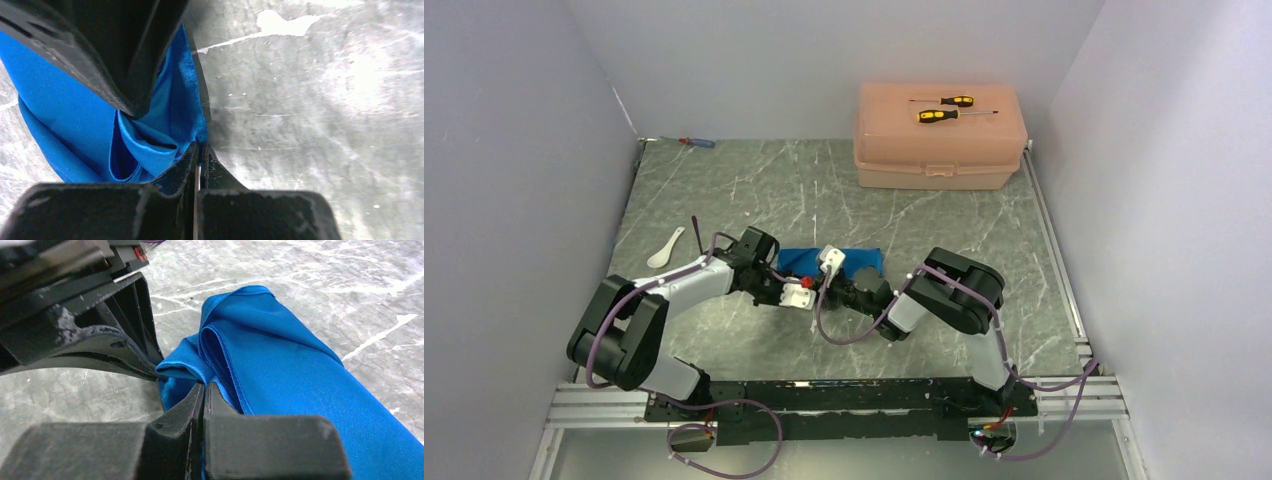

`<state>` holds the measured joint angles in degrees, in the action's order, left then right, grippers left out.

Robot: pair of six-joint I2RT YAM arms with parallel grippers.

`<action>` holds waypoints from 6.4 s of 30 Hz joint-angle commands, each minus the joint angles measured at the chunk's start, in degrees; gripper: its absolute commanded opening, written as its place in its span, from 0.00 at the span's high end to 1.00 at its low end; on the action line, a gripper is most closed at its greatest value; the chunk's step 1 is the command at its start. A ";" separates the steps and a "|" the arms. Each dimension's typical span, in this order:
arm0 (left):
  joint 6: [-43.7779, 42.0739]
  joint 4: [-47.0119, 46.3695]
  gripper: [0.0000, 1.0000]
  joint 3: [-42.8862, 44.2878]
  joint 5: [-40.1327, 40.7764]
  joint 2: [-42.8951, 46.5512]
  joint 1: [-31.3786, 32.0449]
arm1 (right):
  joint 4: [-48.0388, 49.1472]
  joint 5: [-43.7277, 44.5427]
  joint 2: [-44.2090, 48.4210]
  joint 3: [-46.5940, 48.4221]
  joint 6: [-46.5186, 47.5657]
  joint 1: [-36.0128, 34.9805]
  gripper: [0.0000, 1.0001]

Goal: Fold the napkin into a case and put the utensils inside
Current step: Pass from the right arm to the left, then pass from the left arm to the right

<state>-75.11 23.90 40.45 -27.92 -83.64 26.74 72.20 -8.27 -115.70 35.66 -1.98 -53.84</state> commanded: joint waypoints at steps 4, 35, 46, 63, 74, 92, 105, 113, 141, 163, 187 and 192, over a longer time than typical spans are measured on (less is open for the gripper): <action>5.13 3.09 0.97 0.23 -4.13 5.28 0.25 | 5.05 -4.62 -1.04 0.88 -0.39 -0.45 1.00; 9.81 -7.92 0.97 -3.69 -0.37 6.56 -0.75 | 2.41 -8.56 -3.09 0.66 15.56 -3.36 0.56; 10.95 -9.22 0.97 -4.41 0.19 6.69 -0.99 | 2.14 -3.48 -0.78 -1.56 20.53 -7.15 0.53; 10.34 -8.96 0.97 -5.16 0.67 6.81 -1.14 | 9.14 12.24 17.13 -17.22 6.72 -7.19 0.00; 10.75 -8.27 0.97 -4.76 0.75 7.13 -1.21 | 13.03 -2.57 14.52 -17.85 14.06 0.94 0.00; 13.88 -8.88 0.97 -3.66 0.55 7.60 -1.87 | 11.99 -15.24 -2.29 -3.90 23.91 0.23 0.02; 16.97 -9.60 0.97 -2.66 0.76 7.29 -2.04 | 9.62 -8.47 -6.92 0.40 27.80 -2.89 0.15; 20.69 -9.53 0.97 -1.28 0.33 7.59 -2.12 | 15.60 1.10 -12.64 1.12 29.61 -5.87 0.19; 30.05 -7.69 0.97 0.72 -4.87 8.74 -3.54 | 21.90 3.85 -17.48 1.29 24.46 -4.10 0.24; 28.48 -7.31 0.97 0.60 -5.99 9.04 -3.68 | 25.97 -3.27 -17.59 -0.21 14.98 -1.43 0.25; 27.68 -6.71 0.97 -2.11 -4.26 9.64 -3.64 | 26.04 3.97 -12.65 1.90 17.07 -2.75 0.47; 27.17 -5.68 0.97 -2.45 -3.96 10.05 -3.69 | 26.04 4.61 -12.02 3.17 16.47 -2.73 0.46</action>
<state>-46.92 17.50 38.59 -31.44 -75.44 22.96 88.23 -6.02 -128.29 37.71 13.10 -56.73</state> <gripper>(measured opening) 0.035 0.534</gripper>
